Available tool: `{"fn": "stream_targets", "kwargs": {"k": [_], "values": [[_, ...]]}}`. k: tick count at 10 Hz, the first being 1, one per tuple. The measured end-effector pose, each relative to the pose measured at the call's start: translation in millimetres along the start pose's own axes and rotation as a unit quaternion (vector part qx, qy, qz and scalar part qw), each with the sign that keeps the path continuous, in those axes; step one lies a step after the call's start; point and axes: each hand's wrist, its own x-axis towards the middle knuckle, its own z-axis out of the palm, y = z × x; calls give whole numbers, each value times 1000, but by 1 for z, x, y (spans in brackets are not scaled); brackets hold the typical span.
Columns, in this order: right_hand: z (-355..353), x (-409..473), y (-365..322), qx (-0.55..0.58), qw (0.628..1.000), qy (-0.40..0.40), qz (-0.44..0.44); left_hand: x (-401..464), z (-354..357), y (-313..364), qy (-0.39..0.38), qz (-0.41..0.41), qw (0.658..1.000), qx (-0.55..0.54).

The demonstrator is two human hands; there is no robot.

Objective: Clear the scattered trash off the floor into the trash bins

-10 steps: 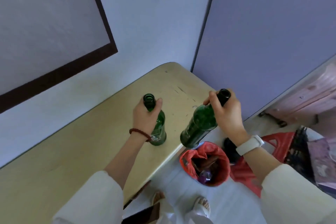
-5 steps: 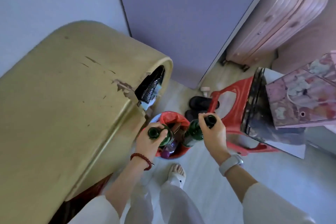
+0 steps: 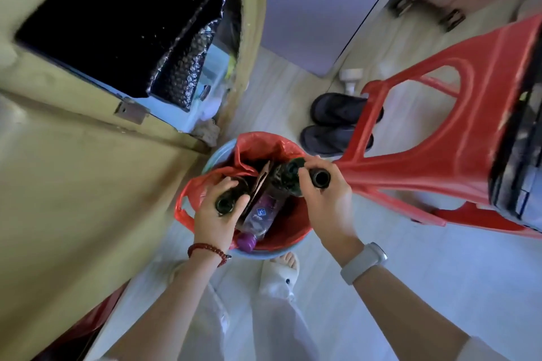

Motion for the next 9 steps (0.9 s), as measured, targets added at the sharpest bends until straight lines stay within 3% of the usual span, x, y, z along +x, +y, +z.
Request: {"fn": "stream_targets", "kwargs": {"k": [1, 3, 5, 6, 7, 8, 9], "values": [[4, 5, 6, -11, 1000, 3, -21, 9, 9, -15, -1, 8, 999, 36], [34, 20, 32, -11, 998, -59, 2, 28, 11, -47, -57, -81, 988, 117], [54, 18, 60, -124, 982, -139, -12, 31, 1, -67, -84, 32, 927, 364], [64, -2, 80, -252, 943, -212, -46, 19, 0, -67, -154, 30, 867, 473], [64, -16, 93, -322, 902, -282, -50, 8, -7, -67, -200, 6, 842, 502], [60, -28, 103, -404, 828, -381, -73, -11, -19, -61, -216, -11, 844, 490], [73, -25, 98, -465, 791, -392, -65, -24, -33, -46, -202, -31, 858, 471]]}}
